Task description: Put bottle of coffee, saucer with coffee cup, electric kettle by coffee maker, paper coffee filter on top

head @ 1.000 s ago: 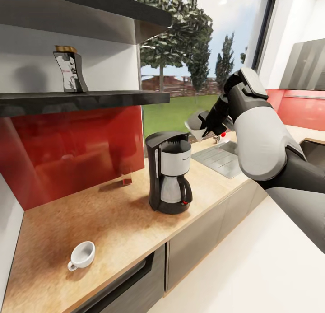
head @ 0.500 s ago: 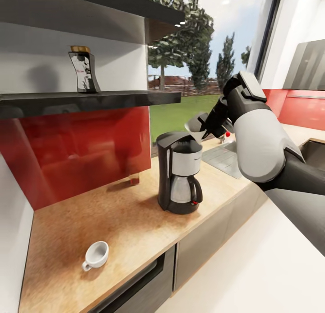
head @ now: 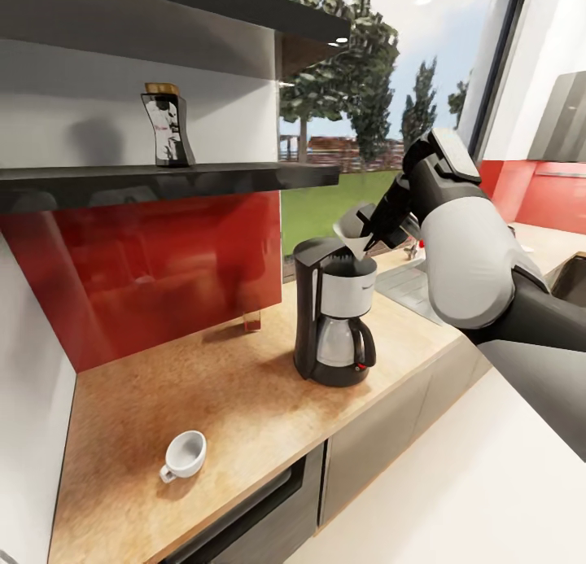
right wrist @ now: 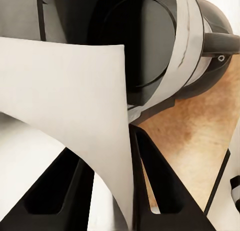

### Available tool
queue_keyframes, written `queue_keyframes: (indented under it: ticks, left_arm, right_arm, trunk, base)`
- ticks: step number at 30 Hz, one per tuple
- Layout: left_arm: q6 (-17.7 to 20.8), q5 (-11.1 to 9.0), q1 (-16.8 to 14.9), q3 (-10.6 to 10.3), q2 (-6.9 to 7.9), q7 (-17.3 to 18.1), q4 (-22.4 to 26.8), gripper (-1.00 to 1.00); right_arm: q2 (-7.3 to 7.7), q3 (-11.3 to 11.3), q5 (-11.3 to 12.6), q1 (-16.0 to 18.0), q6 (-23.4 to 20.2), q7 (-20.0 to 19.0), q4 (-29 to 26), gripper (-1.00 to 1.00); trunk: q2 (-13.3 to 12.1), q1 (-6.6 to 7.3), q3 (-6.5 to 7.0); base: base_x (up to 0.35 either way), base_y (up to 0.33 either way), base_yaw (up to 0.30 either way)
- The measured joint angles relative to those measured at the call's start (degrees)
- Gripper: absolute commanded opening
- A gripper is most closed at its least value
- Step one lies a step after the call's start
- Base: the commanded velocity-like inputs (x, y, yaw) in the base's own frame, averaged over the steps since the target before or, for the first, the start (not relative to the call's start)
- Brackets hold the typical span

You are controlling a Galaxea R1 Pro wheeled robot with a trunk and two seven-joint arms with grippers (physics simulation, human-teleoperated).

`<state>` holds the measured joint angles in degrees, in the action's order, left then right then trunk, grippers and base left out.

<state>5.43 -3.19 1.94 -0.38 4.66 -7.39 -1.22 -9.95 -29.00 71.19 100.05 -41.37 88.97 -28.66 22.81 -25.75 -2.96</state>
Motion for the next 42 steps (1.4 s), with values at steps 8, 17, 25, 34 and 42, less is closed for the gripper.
queue_keyframes:
  ticks: [8, 17, 25, 34, 42]
  left_arm:
    - [-1.0, -0.2, 0.1, 0.2, -1.21, 0.1, 0.5, 1.0]
    - [-3.8, -0.2, 0.1, 0.2, -2.42, 0.1, 0.2, 1.0]
    - [-6.1, -0.2, 0.1, 0.1, -2.43, 0.1, 0.2, 1.0]
    - [-7.7, -0.2, 0.1, 0.2, -2.49, 0.1, 0.4, 1.0]
    - [-7.9, -0.2, 0.1, 0.2, -2.53, 0.1, 0.6, 1.0]
  right_arm:
    - [0.0, -1.6, 0.4, 0.3, -0.1, 0.1, 1.6, -1.0]
    - [0.0, -4.5, 2.4, -1.6, 1.6, -2.1, 1.9, -1.0]
    - [0.0, -7.1, 2.4, -1.7, 3.1, -2.1, 1.7, -1.0]
    - [0.0, -7.9, 2.4, -1.7, 3.7, -1.9, 1.7, -1.0]
    - [0.23, -7.9, 2.4, -1.8, 3.7, -1.8, 1.6, -1.0]
  trunk:
    - [0.0, 0.0, 0.0]
    - [0.0, 0.0, 0.0]
    - [0.0, 0.0, 0.0]
    - [0.0, 0.0, 0.0]
    - [0.0, 0.0, 0.04]
  base:
    - [0.0, 0.0, 0.0]
    - [0.0, 0.0, 0.0]
    - [0.0, 0.0, 0.0]
    - [0.0, 0.0, 0.0]
    - [0.0, 0.0, -0.075]
